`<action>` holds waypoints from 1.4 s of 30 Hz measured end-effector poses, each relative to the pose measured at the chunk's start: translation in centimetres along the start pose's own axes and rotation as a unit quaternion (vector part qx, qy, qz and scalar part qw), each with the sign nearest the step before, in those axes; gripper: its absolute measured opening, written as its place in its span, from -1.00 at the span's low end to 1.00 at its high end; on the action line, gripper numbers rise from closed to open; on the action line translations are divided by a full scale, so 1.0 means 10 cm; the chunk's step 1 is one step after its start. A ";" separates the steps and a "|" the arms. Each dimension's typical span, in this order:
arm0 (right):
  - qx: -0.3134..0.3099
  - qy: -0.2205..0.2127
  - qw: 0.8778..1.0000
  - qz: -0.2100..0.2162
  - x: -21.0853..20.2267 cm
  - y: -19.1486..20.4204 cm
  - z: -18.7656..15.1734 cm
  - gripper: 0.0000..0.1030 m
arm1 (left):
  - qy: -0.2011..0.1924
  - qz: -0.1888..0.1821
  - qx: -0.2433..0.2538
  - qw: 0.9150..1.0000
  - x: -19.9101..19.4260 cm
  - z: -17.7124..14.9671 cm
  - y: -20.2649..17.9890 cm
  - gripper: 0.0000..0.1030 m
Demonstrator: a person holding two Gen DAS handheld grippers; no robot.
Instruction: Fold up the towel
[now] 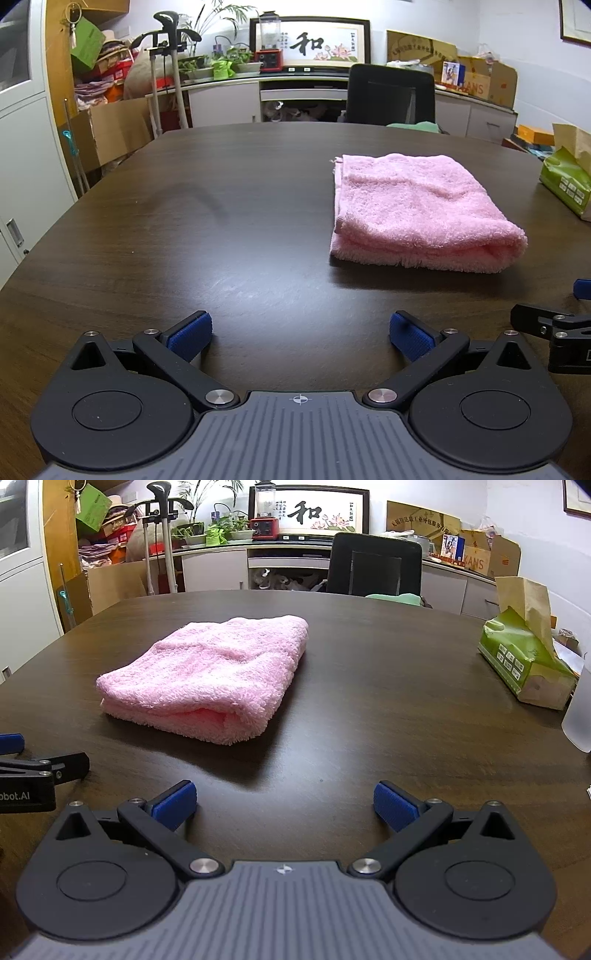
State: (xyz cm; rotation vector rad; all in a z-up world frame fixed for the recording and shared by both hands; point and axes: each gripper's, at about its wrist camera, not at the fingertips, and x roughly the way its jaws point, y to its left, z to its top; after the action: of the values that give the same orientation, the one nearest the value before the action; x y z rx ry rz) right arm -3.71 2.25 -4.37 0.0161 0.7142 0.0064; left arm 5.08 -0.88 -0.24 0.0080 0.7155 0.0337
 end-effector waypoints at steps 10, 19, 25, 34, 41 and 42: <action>0.005 0.000 1.000 -0.005 0.00 0.00 0.00 1.00 | 0.000 0.000 0.000 1.000 0.03 0.00 -0.05 1.00; 0.012 0.000 1.000 -0.012 -0.01 0.02 -0.01 1.00 | 0.000 0.000 0.000 1.000 0.03 0.00 -0.04 1.00; 0.021 0.000 1.000 -0.022 0.00 0.05 -0.01 1.00 | 0.000 0.000 0.000 1.000 0.03 0.00 -0.04 1.00; 0.023 0.000 0.999 -0.026 0.00 0.06 -0.01 1.00 | 0.000 -0.002 0.000 1.000 0.03 0.00 -0.05 1.00; 0.024 0.000 0.999 -0.027 0.00 0.07 -0.02 1.00 | -0.001 -0.022 0.017 1.000 0.05 0.01 0.01 1.00; 0.024 0.000 0.999 -0.027 0.00 0.07 -0.02 1.00 | -0.001 -0.023 0.018 1.000 0.06 0.02 0.01 1.00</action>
State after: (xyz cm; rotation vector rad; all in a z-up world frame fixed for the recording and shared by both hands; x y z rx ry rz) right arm -3.83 2.94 -4.50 0.0425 0.7137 -0.0617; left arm 5.61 -0.79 -0.49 0.0259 0.7146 -0.0232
